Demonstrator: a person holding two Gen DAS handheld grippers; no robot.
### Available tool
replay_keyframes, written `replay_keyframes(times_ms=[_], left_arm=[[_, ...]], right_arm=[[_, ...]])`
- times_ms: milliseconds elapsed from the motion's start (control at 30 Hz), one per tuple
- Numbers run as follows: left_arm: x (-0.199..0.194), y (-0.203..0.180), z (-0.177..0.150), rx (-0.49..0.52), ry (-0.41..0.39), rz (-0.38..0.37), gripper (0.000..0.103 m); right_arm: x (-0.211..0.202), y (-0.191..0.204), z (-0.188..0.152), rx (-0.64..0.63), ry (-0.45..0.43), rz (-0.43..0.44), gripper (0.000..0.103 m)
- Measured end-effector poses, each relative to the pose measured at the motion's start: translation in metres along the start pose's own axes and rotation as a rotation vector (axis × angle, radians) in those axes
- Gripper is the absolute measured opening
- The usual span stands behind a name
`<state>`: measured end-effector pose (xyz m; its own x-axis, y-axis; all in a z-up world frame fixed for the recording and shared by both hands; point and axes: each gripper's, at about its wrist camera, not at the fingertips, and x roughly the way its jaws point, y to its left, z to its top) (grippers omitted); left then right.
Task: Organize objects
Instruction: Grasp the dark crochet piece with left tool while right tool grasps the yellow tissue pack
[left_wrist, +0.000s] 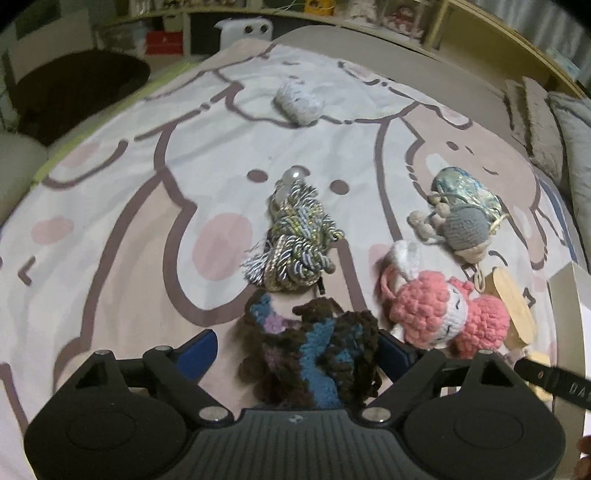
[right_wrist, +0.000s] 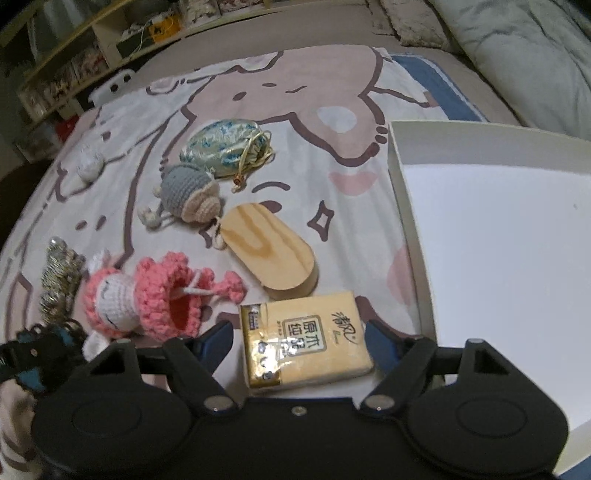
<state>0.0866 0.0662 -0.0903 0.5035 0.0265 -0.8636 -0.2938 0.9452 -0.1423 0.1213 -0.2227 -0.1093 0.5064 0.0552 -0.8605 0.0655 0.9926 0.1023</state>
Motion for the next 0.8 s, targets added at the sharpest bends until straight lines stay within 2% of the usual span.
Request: replay_keyframes(times_ms=[133, 267, 433, 533, 667, 800], left_arm=[[0.003, 0.001, 0.0, -0.021, 0.008, -0.027, 0.083], [0.005, -0.002, 0.0, -0.017, 0.025, -0.059, 0.073], [0.005, -0.002, -0.001, -0.024, 0.023, -0.079, 0.068], [0.005, -0.003, -0.003, -0.024, 0.03, -0.088, 0.067], [0.007, -0.009, -0.005, 0.002, 0.035, -0.076, 0.068], [0.008, -0.014, -0.006, 0.036, 0.039, -0.068, 0.068]], right_arm=[[0.002, 0.007, -0.004, -0.063, -0.014, -0.05, 0.086], [0.007, 0.013, -0.007, -0.128, 0.003, -0.048, 0.091], [0.001, 0.016, -0.008, -0.111, 0.048, 0.102, 0.085], [-0.001, 0.015, -0.007, -0.041, 0.081, 0.189, 0.079], [0.004, 0.012, -0.007, 0.076, 0.095, 0.148, 0.08], [0.01, 0.004, -0.008, 0.217, 0.106, 0.153, 0.086]])
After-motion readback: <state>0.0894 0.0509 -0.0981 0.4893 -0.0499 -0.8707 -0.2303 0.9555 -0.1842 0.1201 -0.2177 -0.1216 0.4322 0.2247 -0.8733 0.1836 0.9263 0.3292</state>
